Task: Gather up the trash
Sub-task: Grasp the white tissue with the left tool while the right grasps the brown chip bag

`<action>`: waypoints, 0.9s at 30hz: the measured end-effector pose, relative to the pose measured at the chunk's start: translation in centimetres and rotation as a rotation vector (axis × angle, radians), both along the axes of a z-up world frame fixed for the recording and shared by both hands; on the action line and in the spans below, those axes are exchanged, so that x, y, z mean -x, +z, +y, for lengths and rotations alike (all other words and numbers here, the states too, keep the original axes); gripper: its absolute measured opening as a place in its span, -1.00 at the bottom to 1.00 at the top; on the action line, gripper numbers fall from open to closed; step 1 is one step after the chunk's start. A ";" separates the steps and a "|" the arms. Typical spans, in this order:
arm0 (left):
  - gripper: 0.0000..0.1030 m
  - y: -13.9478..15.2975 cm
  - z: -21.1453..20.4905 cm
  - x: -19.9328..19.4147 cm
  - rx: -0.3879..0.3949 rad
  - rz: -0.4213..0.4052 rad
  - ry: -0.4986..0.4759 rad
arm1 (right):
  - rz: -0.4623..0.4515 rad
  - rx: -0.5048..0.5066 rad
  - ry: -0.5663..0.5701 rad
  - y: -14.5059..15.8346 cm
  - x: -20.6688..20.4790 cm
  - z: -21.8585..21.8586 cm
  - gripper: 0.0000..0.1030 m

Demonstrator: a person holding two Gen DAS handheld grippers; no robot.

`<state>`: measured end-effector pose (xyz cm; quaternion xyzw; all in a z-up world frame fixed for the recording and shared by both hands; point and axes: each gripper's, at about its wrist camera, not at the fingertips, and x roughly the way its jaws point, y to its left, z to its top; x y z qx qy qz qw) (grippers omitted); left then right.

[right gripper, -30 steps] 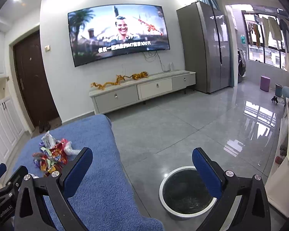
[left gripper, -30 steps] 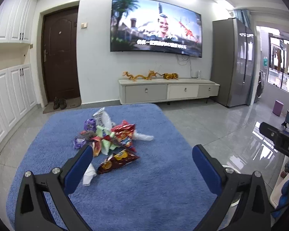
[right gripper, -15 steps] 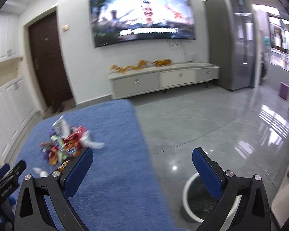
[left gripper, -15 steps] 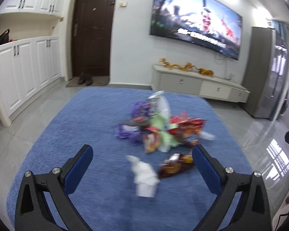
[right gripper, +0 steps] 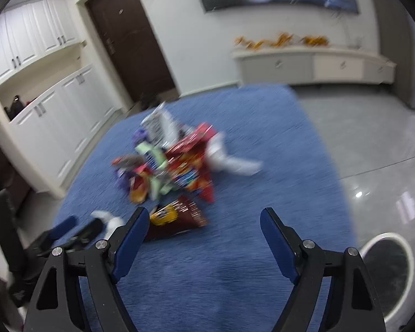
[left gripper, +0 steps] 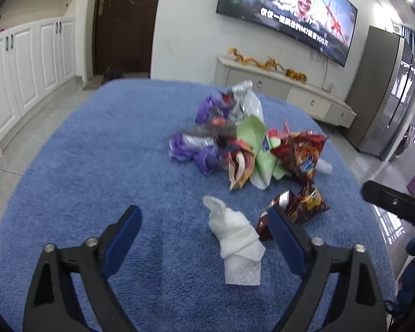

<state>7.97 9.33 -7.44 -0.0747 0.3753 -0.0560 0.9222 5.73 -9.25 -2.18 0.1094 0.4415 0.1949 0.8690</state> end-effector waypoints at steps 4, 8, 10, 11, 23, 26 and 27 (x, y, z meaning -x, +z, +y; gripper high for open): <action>0.55 -0.8 -0.1 -0.7 0.041 0.043 -0.043 | 0.053 -0.050 0.049 -1.6 -0.9 1.6 0.57; 0.38 -1.2 -0.7 -1.0 0.052 0.084 -0.092 | 0.064 -0.038 0.054 -2.3 -1.8 2.5 0.57; 0.11 -1.6 -1.0 -1.2 0.054 0.107 -0.112 | 0.063 -0.030 0.061 -2.5 -1.9 2.7 0.52; -0.01 -1.7 -1.1 -1.1 0.050 0.111 -0.116 | 0.066 -0.029 0.067 -2.6 -2.0 2.7 0.41; -0.53 -0.8 -0.4 1.1 0.054 0.082 -0.074 | 0.018 -0.066 0.103 -1.7 -0.4 2.0 -0.77; -0.54 0.2 0.2 2.2 0.035 0.061 -0.052 | -0.018 -0.079 0.102 -0.5 0.8 1.3 -0.78; -0.54 0.6 0.3 2.6 0.032 0.052 -0.045 | -0.038 -0.085 0.104 0.2 1.4 0.9 -0.79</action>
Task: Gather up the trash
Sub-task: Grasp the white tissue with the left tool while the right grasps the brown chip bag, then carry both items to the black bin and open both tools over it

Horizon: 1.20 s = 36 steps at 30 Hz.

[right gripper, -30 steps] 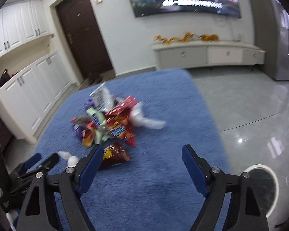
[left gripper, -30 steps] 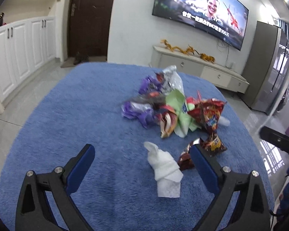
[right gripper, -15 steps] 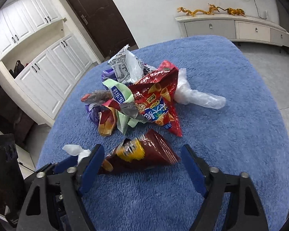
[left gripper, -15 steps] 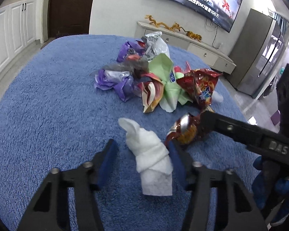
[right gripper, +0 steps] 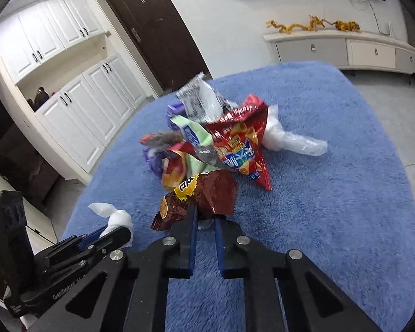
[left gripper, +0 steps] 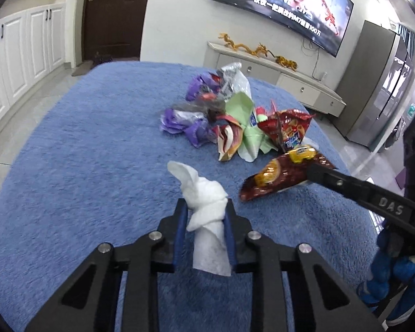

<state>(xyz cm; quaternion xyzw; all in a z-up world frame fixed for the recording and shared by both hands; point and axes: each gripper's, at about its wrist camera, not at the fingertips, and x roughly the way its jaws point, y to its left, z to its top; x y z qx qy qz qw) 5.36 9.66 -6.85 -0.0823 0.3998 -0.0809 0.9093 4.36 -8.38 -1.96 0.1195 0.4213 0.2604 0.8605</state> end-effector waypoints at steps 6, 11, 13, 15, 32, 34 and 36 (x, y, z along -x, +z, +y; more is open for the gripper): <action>-0.58 3.7 -1.5 1.5 0.019 -0.077 -0.043 | -0.090 -0.046 -0.066 3.3 2.7 -3.4 -0.79; -0.58 6.9 -7.0 1.8 0.061 -0.127 -0.196 | -0.150 -0.039 -0.234 5.9 5.6 -10.7 -0.79; -0.58 7.8 -10.1 1.7 0.065 -0.136 -0.269 | -0.161 -0.008 -0.329 6.4 7.1 -14.5 -0.79; -0.58 8.4 -13.7 1.5 0.059 -0.144 -0.342 | -0.159 0.022 -0.430 6.4 8.8 -18.7 -0.79; -0.53 1.7 -43.6 -0.7 -0.040 0.056 -0.753 | 0.160 0.137 -0.851 -5.7 11.1 -37.0 -0.74; -0.40 0.5 -45.3 -1.1 -0.033 0.093 -0.763 | 0.195 0.131 -0.861 -7.1 10.7 -37.7 -0.72; -0.28 -0.5 -46.3 -1.6 -0.017 0.129 -0.767 | 0.220 0.122 -0.868 -8.0 10.8 -38.6 -0.42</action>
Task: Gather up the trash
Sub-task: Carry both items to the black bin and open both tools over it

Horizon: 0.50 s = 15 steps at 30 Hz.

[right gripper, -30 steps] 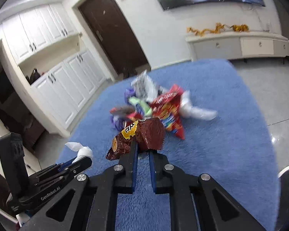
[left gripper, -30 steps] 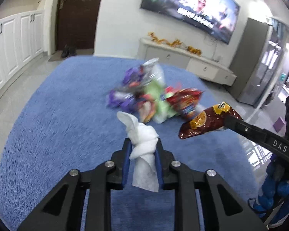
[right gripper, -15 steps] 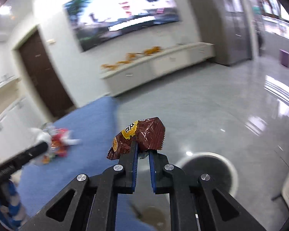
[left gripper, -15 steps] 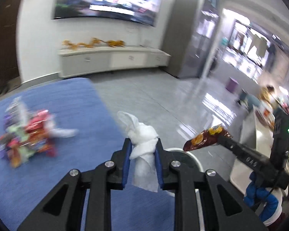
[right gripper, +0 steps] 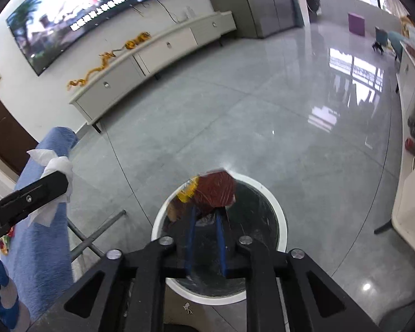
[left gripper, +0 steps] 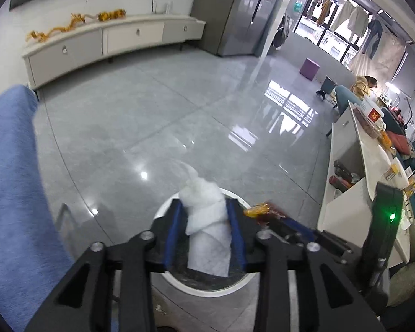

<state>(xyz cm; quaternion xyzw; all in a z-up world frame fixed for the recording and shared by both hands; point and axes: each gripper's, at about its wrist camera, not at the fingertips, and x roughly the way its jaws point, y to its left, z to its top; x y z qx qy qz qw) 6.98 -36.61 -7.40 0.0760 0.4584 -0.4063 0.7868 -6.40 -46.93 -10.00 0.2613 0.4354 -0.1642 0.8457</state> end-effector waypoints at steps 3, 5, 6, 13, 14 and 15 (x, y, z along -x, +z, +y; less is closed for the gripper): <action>0.10 -1.0 -0.8 -0.5 0.014 0.040 0.009 | 0.014 -0.022 -0.020 -0.9 0.4 -0.7 0.06; 0.15 -1.2 -0.7 -0.7 0.023 0.050 0.013 | 0.021 -0.023 -0.026 -1.4 0.9 -1.3 0.10; 0.15 -1.2 -0.5 -0.6 0.026 0.054 0.013 | 0.021 -0.020 -0.029 -1.4 1.1 -1.3 0.18; 0.15 1.6 2.1 0.0 0.071 -0.034 0.055 | -0.064 -0.004 -0.058 0.9 2.5 -1.7 0.50; 0.15 2.3 2.6 0.2 0.085 -0.057 0.070 | -0.081 -0.003 -0.061 1.3 2.6 -1.7 0.55; 0.15 3.3 3.6 0.4 0.104 -0.091 0.095 | -0.103 -0.003 -0.063 2.1 2.8 -1.5 0.65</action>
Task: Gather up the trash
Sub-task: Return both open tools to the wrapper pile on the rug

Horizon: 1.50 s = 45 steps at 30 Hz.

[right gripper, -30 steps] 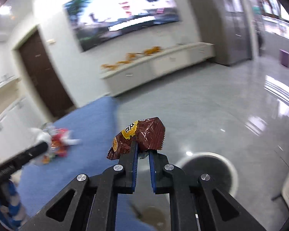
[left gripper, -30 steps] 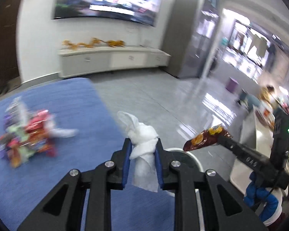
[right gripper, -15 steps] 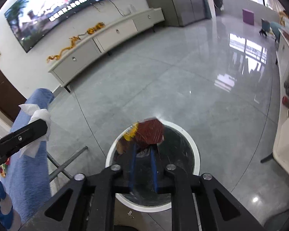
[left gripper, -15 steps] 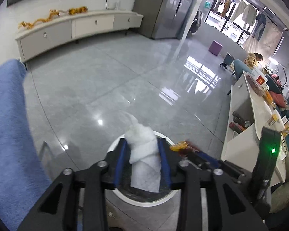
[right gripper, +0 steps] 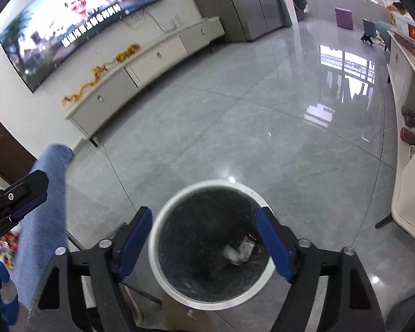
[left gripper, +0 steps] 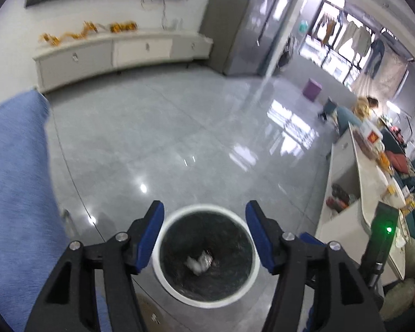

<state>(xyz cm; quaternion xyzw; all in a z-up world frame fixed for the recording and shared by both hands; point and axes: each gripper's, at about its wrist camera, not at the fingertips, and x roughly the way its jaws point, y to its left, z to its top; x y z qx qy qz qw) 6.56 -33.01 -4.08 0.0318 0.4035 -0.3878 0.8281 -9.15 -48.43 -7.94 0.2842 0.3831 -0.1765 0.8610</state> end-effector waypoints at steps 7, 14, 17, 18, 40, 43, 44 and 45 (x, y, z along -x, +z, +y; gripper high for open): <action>0.15 4.9 7.1 0.5 0.024 -0.127 0.102 | -0.172 0.015 0.099 5.9 0.3 3.8 1.00; 0.16 8.6 18.6 0.9 0.032 -0.232 0.278 | -0.334 0.090 0.228 12.3 0.0 9.9 1.00; 0.16 9.7 24.3 1.1 0.033 -0.272 0.375 | -0.370 0.131 0.292 14.3 -0.6 12.9 1.00; 0.16 10.1 26.4 1.2 0.030 -0.288 0.412 | -0.372 0.131 0.313 14.9 -0.9 13.9 1.00; 0.23 6.4 51.1 -4.4 0.003 -0.178 0.821 | -0.255 0.024 0.747 14.7 -11.5 32.5 1.00; 0.23 3.3 49.8 -6.3 -0.023 -0.113 0.758 | -0.209 0.008 0.802 12.8 -13.7 34.6 1.00; 0.23 2.4 49.2 -7.0 -0.024 -0.090 0.731 | -0.198 0.003 0.814 12.3 -14.1 35.0 1.00; 0.23 1.6 48.7 -7.3 -0.024 -0.070 0.707 | -0.181 -0.004 0.828 11.5 -14.7 35.7 1.00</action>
